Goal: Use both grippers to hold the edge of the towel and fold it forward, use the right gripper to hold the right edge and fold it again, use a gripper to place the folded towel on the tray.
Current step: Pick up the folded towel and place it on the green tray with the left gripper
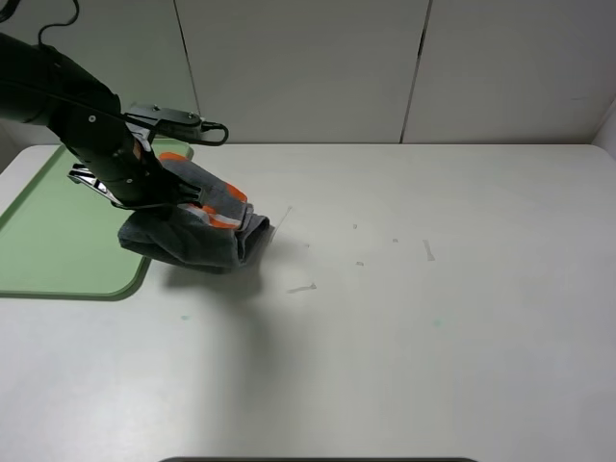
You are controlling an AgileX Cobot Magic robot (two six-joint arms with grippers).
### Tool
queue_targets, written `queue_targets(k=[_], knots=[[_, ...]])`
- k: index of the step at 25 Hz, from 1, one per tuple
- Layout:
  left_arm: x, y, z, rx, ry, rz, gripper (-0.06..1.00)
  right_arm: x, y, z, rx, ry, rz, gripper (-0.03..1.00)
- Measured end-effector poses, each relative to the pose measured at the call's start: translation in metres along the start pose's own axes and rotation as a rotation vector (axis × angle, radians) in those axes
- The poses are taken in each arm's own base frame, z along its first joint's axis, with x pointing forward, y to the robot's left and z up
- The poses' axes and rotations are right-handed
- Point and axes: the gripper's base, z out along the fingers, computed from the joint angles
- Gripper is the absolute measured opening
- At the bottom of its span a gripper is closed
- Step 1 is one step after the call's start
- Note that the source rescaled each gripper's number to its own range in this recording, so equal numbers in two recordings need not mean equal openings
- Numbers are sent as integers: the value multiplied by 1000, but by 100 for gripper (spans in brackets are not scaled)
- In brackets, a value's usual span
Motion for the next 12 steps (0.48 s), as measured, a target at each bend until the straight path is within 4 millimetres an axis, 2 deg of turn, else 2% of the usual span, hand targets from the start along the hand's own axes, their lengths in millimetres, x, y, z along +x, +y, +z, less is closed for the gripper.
queue_targets(k=[12], knots=[[2,71,5,-102,22,-46,15,0,0,0,0,0,0,100]])
